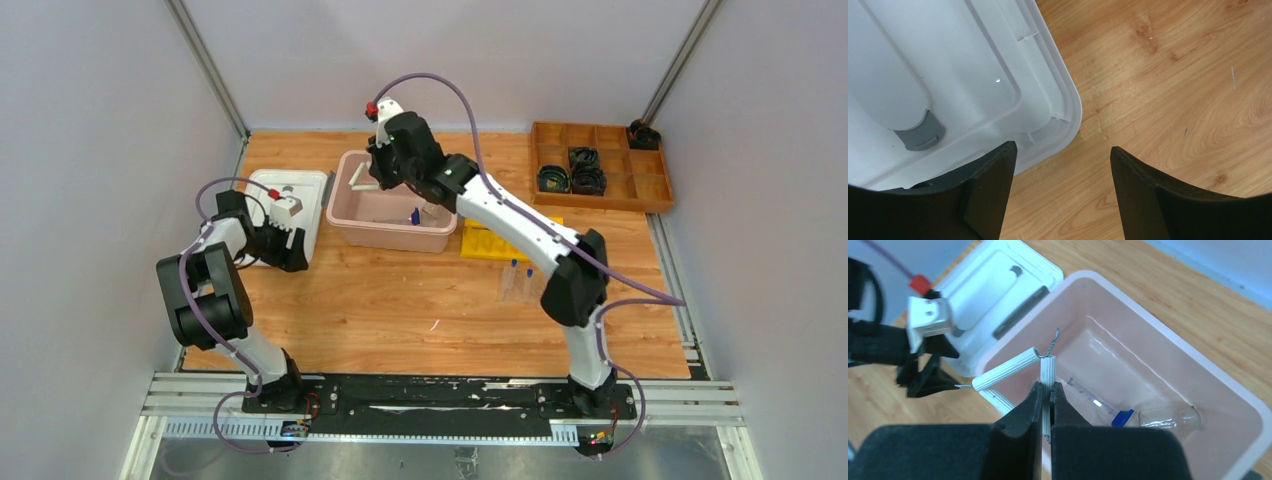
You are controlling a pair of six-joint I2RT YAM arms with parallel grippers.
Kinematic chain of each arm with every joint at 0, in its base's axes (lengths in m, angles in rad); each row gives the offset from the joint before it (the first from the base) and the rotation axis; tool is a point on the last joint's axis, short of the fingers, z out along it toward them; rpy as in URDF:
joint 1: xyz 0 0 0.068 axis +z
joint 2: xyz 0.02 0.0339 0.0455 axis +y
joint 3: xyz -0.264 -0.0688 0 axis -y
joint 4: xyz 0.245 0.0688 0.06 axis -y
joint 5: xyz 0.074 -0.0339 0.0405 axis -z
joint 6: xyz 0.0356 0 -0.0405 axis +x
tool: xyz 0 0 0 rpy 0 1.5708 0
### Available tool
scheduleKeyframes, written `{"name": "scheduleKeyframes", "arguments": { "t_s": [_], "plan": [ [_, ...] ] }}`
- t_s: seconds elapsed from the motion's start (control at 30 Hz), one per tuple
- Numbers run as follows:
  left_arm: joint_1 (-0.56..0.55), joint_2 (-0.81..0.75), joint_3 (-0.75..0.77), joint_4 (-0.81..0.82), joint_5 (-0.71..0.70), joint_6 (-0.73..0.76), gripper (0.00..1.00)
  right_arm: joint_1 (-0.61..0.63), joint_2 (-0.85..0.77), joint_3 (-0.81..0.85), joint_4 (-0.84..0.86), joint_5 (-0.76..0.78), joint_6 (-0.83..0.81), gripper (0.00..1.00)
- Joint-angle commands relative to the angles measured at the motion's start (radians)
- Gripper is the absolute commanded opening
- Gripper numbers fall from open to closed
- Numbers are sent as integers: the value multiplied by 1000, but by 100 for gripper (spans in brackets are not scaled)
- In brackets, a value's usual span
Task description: Organize the chemistry lab equipment
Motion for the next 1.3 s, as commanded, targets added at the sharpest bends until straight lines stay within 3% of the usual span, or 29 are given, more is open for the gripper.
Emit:
{"name": "scheduleKeyframes", "arguments": {
  "t_s": [0.0,0.17,0.33,0.53,0.7,0.8,1.07,1.27],
  "plan": [
    [4,39,51,21,33,3,70,-56,228,161,-168,-14,67,0],
    [-15,65,67,39,16,-19,70,-68,373,276,-201,-16,107,0],
    [-64,82,79,52,-27,-33,69,-67,416,266,-203,-54,132,1],
    [-104,96,112,53,-67,-56,68,-68,367,189,-184,-36,129,37],
    [-123,40,104,64,-98,-52,68,-68,278,81,-137,-33,127,42],
    [-123,-5,75,68,-139,18,68,-68,241,26,-119,3,128,43],
    [-115,-23,136,-168,-200,360,71,-68,121,-122,-72,42,110,46],
    [-113,23,139,-205,-282,523,68,-65,21,-198,-33,32,120,44]
  ]
}}
